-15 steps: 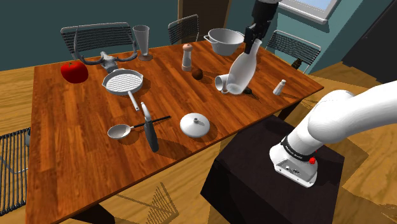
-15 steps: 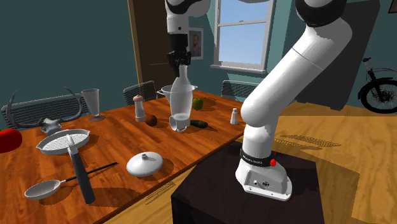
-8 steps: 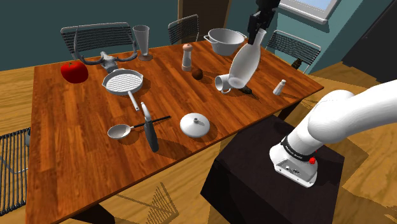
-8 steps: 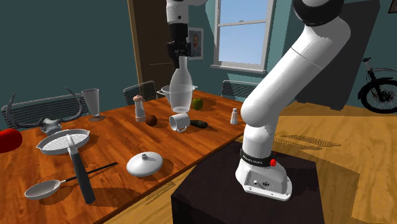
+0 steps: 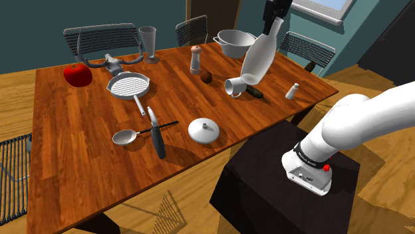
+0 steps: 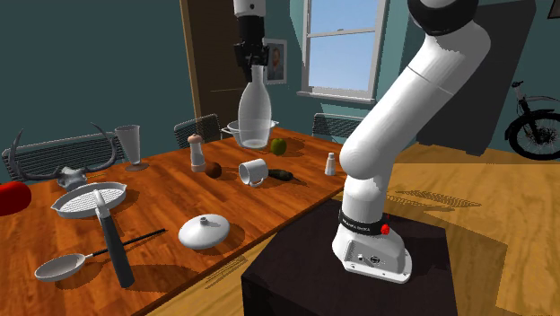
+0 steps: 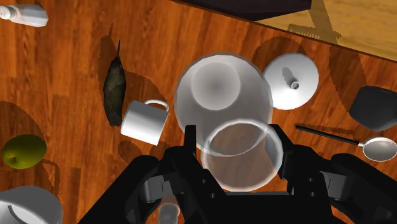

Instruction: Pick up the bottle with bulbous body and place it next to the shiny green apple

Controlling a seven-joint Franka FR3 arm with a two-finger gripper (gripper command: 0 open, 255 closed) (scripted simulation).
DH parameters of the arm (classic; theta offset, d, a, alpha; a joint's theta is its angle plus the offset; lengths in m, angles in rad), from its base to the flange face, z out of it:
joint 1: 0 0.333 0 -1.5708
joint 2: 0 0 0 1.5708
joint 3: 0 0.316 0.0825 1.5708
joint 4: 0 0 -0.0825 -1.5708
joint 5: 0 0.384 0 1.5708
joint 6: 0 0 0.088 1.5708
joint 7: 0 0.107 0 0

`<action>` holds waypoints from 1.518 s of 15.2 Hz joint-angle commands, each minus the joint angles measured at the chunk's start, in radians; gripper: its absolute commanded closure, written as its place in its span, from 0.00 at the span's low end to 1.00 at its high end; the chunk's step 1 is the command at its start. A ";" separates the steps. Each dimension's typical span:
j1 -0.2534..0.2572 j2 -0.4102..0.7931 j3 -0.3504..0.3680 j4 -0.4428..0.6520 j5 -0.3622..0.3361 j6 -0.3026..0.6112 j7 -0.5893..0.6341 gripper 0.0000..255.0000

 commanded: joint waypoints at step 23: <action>-0.071 0.154 -0.195 0.212 -0.080 -0.049 -0.264 1.00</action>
